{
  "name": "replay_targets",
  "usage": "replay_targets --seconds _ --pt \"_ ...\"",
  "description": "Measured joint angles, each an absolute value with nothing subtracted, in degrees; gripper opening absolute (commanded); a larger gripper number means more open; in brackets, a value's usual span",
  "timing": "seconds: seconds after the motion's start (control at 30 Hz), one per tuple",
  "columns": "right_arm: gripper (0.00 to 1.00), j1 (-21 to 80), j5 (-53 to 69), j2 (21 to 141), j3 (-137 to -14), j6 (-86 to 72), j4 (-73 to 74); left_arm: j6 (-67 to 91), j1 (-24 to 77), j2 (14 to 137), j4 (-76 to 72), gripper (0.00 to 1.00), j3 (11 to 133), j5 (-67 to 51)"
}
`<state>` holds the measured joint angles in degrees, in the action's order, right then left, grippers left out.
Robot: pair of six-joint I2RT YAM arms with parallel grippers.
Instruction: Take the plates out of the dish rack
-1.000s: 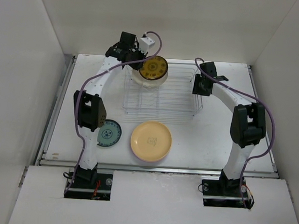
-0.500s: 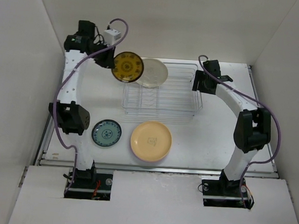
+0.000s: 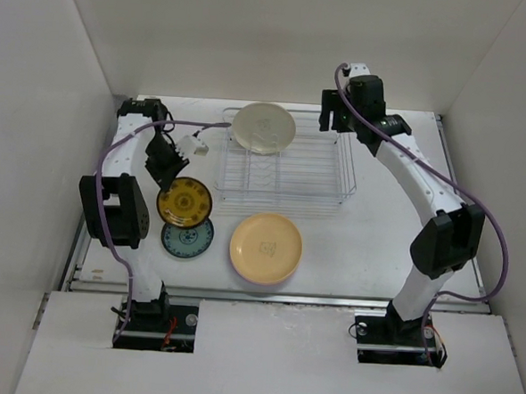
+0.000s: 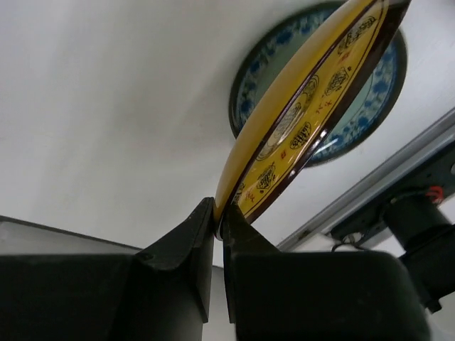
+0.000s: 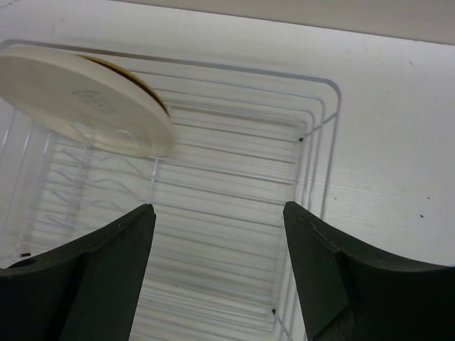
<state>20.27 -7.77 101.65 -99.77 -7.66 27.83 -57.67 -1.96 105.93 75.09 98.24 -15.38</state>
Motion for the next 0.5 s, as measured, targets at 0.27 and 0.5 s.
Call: replay_targets --seconds 0.27,0.5 --pt "0.79 21.82 -2.39 109.54 -106.52 -6.63 27.53 -60.75 -1.17 108.55 75.44 0.0 90.06 -7.4" --pt "0.76 22.24 3.22 124.22 -118.89 -6.33 27.57 -59.13 0.51 117.23 74.83 0.34 90.08 -6.57"
